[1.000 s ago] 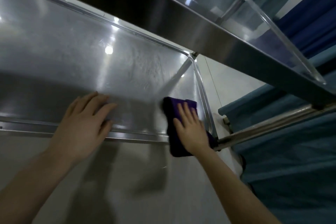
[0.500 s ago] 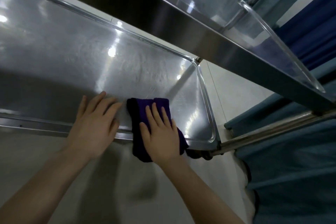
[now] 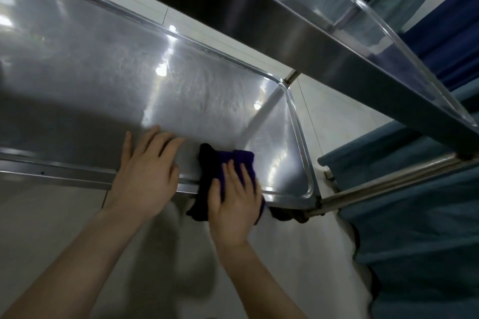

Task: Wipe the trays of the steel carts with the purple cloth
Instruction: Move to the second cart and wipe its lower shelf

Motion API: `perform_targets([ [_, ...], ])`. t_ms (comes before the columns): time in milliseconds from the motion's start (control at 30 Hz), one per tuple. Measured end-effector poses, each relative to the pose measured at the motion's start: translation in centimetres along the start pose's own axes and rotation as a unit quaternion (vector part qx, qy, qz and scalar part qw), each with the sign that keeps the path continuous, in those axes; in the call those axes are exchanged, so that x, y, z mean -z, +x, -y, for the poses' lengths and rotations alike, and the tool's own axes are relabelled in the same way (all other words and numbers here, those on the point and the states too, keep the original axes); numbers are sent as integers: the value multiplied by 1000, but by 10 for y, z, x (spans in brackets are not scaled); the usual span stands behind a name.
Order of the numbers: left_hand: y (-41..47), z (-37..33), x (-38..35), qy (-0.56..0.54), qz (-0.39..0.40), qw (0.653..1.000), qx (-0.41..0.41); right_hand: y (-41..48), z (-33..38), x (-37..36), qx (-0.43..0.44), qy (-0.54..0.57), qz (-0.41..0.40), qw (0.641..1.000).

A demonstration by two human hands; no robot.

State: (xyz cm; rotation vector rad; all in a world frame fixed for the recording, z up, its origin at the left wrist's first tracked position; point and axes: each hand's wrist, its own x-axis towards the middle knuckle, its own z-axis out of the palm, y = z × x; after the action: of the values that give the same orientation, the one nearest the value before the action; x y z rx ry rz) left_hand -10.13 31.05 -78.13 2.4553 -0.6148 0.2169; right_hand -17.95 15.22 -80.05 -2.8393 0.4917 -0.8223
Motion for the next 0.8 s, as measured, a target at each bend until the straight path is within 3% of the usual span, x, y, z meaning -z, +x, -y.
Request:
perform_targets([
  [133, -5, 6, 5, 25, 4, 999, -29, -1, -4, 2, 128, 40, 45, 990],
  [200, -6, 7, 7, 25, 4, 999, -27, 6, -41, 17, 135, 21, 66, 988],
  [367, -5, 4, 8, 6, 5, 1000, -16, 10, -117, 50, -36, -63, 63, 995],
  [467, -4, 0, 5, -22, -12, 1000, -3, 4, -85, 39, -96, -86, 42, 991],
  [633, -1, 5, 5, -90, -53, 993, 48, -8, 24, -3, 81, 31, 17, 996],
  [733, -2, 6, 5, -38, -36, 998, 22, -2, 0, 5, 161, 65, 64, 983],
  [800, -4, 7, 3, 9, -28, 1000, -8, 9, -44, 23, 154, 48, 91, 983],
])
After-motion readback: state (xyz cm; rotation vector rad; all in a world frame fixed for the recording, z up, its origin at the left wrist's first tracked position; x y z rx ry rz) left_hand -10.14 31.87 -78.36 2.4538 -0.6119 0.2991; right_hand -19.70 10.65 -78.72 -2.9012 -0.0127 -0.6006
